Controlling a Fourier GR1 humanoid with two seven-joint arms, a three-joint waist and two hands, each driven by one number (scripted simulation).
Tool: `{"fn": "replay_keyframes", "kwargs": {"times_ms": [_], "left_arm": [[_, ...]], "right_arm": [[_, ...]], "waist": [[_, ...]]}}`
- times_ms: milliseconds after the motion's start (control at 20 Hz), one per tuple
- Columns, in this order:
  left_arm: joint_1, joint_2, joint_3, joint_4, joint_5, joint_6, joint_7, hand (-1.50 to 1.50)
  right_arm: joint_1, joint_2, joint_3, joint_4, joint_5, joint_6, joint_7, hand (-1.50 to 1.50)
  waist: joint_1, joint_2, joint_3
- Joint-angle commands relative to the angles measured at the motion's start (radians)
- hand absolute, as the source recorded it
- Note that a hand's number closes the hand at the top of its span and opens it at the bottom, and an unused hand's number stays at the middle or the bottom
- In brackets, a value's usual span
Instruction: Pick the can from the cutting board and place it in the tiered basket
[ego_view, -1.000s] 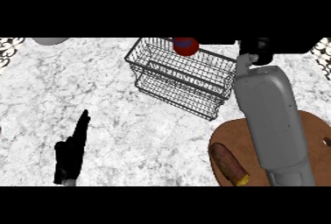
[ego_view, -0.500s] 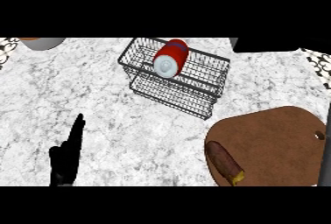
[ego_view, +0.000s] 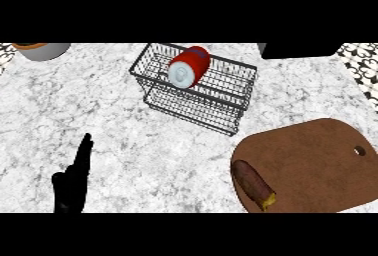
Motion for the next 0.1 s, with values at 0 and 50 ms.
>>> {"fn": "replay_keyframes", "kwargs": {"times_ms": [0, 50], "left_arm": [[0.006, -0.03, -0.022, 0.007, -0.009, 0.021, 0.056, 0.0], [0.031, -0.039, -0.037, 0.039, -0.023, 0.018, 0.015, 0.0]], "right_arm": [[0.139, -0.069, -0.217, -0.087, -0.266, 0.145, -0.003, -1.5], [0.155, -0.08, -0.262, -0.033, -0.327, 0.174, -0.041, -1.5]], "waist": [[-0.011, 0.003, -0.005], [-0.002, 0.006, -0.005]]}}
